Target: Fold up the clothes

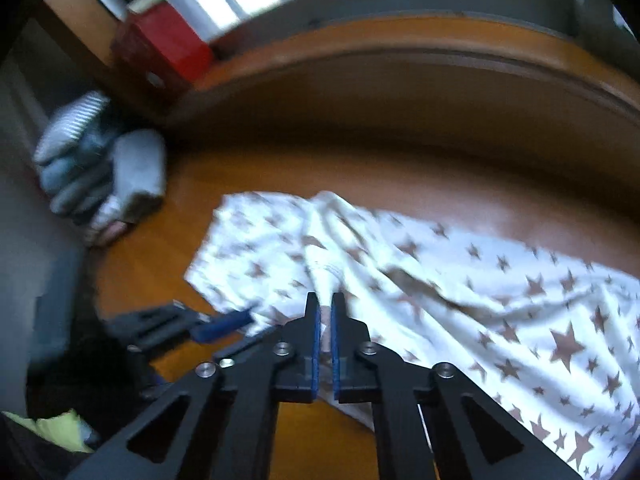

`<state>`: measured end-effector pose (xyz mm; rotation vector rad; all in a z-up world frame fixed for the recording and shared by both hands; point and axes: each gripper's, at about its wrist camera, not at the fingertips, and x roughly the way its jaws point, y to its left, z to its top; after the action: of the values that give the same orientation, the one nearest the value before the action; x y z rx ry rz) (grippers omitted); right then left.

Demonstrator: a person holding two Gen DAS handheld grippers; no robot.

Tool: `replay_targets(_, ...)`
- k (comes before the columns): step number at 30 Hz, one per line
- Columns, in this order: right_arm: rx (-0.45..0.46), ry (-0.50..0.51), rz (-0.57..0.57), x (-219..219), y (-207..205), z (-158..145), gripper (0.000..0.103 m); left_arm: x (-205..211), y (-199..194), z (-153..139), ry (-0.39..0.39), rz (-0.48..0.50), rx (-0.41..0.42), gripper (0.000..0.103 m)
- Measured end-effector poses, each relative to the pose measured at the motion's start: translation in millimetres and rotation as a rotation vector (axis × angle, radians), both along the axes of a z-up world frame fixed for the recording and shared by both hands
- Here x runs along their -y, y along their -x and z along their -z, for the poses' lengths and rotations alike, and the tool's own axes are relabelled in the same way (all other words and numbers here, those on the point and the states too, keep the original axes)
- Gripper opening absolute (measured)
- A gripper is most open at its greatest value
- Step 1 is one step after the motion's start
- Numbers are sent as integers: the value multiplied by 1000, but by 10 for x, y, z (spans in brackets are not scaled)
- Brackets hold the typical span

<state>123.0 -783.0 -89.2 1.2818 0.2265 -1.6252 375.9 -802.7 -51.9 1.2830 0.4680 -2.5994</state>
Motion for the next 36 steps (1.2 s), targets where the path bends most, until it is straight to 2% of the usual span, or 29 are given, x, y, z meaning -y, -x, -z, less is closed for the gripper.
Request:
replay_targets(4,-44,51,-112,320,-82,-257,5,198,-283,-246,-124,-62,-56,13)
replay_targets(7,-62,62,-189,680,-149,-301,5,314,-488,-392,-163,-126,-81,12)
replay_targets(11,-78,24,-253,1145,-260,-83,5,528,-542,-358,-139,-228,-47,12)
replay_targets(15,-81,-31,-293,1538,-362,227,5,792,-664,-87,-151,-309,4,12)
replay_targets(18,-64,-59,-304,1757,-403,434,7,856,-702,-20,-171,-295,16,12)
replay_targets(21,-36,-45,-285,1752,-384,446,8,864,-700,-40,-175,-261,-6,13)
replay_targets(23,-24,-15,-268,1682,-368,374,15,855,-679,-69,-160,-238,-21,17)
replay_targets(25,-46,11,-265,1593,-342,259,32,865,-636,-50,-163,-218,-22,21)
replay_targets(26,-64,23,-268,1544,-327,190,34,866,-615,-34,-165,-211,-20,23)
replay_targets(28,-124,22,-284,1471,-282,92,35,865,-575,0,-169,-197,-13,23)
replay_targets(30,-180,-5,-303,1421,-220,66,35,854,-538,32,-152,-181,-2,29)
replay_targets(31,-184,-21,-313,1409,-193,94,35,846,-526,44,-142,-174,4,33)
replay_targets(36,-188,-81,-381,1372,-150,235,35,867,-395,160,-108,-148,25,33)
